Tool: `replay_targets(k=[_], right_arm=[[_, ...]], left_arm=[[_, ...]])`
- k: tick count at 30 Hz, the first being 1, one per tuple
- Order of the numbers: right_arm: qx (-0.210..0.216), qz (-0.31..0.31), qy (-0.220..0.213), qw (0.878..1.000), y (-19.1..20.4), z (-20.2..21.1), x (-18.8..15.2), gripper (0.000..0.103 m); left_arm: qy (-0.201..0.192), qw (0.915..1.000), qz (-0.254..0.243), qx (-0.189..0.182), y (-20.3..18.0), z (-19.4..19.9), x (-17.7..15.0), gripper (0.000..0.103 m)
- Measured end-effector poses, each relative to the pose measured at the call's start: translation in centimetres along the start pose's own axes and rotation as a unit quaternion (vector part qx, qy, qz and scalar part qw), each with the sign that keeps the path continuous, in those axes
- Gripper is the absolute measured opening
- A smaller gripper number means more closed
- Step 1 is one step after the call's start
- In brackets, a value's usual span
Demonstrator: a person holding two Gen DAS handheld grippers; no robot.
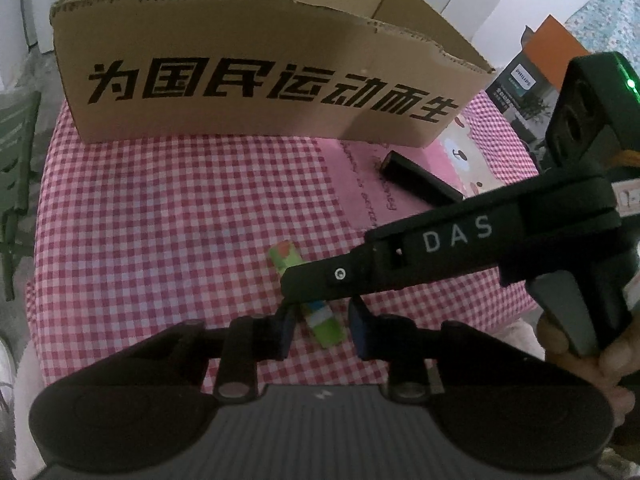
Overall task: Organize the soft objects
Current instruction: 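Lift the glue stick with the right gripper and carry it over the box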
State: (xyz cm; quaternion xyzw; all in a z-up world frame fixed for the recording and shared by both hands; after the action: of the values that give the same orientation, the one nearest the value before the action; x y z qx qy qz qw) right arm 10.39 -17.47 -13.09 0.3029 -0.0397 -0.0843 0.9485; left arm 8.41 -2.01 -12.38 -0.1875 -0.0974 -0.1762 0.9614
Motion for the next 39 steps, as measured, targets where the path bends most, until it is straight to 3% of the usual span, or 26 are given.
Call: replay_targets(k=[9,26,33,39], right_arm=[[-0.006,0.007,-0.023,1.0,0.6,0.4,0.3,0.023],[0.023,0.073,-0.116,0.99,5.9,8.7,1.6,0.019],[0.031,0.106,-0.15,0.982,8.4,12.4,5.0,0.019],[0.034,0.1,-0.138,0.985,8.1,13.1,9.7,0.019]], left_arm=[[-0.022,0.9997,-0.011,-0.002,-0.7,0.2,0.4,0.027],[-0.118,0.9924,-0.033,-0.009,-2.5,8.5,3.7,0.023],[-0.159,0.9857,-0.055,0.0,-3.5,12.0,7.2,0.023],[-0.153,0.9868,-0.052,0.002,-2.9,11.5,11.5,0.023]])
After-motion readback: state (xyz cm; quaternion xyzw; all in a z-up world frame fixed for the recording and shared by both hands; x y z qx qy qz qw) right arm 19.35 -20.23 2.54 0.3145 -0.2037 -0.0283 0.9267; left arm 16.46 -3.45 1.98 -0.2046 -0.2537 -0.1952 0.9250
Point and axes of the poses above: each gripper's, at about its wrist camera, not at the fingertips, and z roughly against the way its jaws point, y to its left, x to its top, the point moved 2 cm from there along -z, roughly the way its jaws point, and after that the axes turned 10 degrees about y, right-handed, at the moved point
